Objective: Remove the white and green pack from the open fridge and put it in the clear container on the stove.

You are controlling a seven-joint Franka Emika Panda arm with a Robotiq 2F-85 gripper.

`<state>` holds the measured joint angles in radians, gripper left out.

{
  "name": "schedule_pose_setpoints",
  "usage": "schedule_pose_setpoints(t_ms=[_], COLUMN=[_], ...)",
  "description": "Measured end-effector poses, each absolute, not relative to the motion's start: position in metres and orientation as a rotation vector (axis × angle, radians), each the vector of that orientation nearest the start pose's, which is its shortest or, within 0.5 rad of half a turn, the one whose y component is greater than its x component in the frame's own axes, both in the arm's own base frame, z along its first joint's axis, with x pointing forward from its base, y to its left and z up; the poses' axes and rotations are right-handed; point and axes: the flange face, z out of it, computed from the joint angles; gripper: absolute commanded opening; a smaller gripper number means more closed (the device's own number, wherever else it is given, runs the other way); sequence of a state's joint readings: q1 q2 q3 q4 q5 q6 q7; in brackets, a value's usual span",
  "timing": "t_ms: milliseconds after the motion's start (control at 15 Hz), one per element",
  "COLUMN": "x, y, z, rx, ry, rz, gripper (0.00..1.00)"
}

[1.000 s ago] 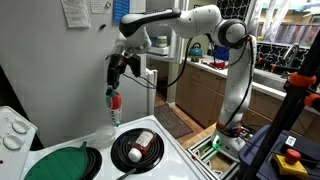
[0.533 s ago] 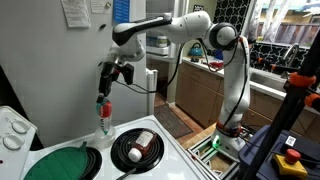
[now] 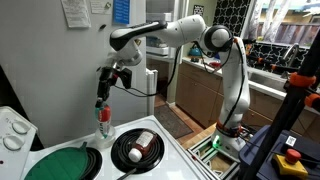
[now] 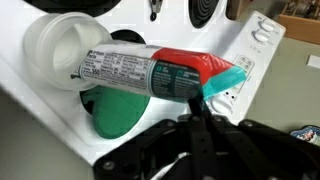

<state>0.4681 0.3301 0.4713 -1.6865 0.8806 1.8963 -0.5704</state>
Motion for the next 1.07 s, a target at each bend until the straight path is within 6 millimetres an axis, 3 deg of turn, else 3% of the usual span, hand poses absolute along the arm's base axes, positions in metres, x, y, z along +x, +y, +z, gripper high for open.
schedule_pose_setpoints(t_ms=[667,1067], x=[0.367,0.377], y=[0.536,0.532], z=[0.423,0.397], rx=[-1.841,-1.849], ry=[-1.157,-1.116], rz=[0.378,0.425], gripper=[0.00,0.00])
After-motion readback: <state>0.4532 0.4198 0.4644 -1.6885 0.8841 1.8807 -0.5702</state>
